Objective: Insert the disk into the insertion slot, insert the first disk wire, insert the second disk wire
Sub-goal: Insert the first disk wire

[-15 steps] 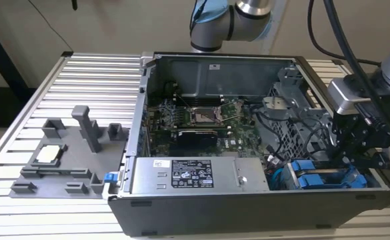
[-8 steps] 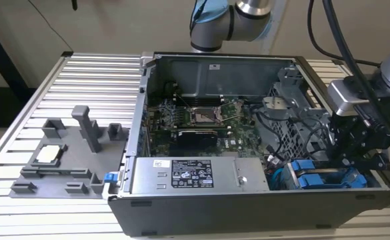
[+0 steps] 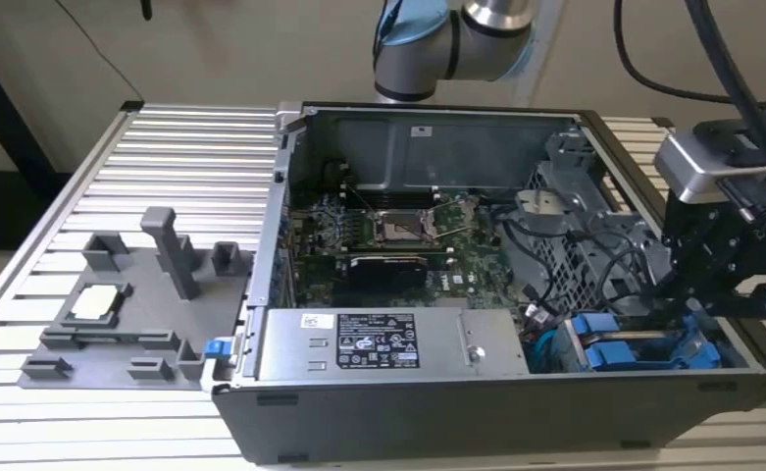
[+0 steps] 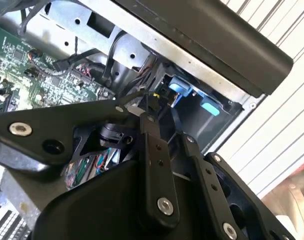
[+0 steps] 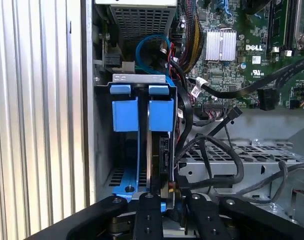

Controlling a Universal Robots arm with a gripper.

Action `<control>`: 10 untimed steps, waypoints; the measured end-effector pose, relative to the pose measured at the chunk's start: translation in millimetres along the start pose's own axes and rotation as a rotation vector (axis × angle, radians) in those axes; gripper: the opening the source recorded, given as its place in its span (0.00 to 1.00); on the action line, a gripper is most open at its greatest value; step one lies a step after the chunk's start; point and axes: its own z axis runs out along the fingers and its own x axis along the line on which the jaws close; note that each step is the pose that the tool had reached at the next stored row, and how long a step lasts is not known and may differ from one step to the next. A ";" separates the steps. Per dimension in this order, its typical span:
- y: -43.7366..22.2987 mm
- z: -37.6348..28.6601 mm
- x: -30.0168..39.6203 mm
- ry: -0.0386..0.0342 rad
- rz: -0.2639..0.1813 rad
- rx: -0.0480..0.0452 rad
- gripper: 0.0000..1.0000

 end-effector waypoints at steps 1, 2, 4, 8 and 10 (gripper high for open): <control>-0.2 -4.4 -0.2 0.0000 0.000 0.0000 0.27; -0.5 -10.2 -0.5 0.0000 0.000 0.0000 0.27; -1.0 -19.4 -0.9 0.0000 0.000 0.0000 0.27; -1.6 -31.7 -1.5 0.0001 0.000 0.0000 0.27; -1.6 -31.6 -1.5 -0.0001 0.000 0.0000 0.27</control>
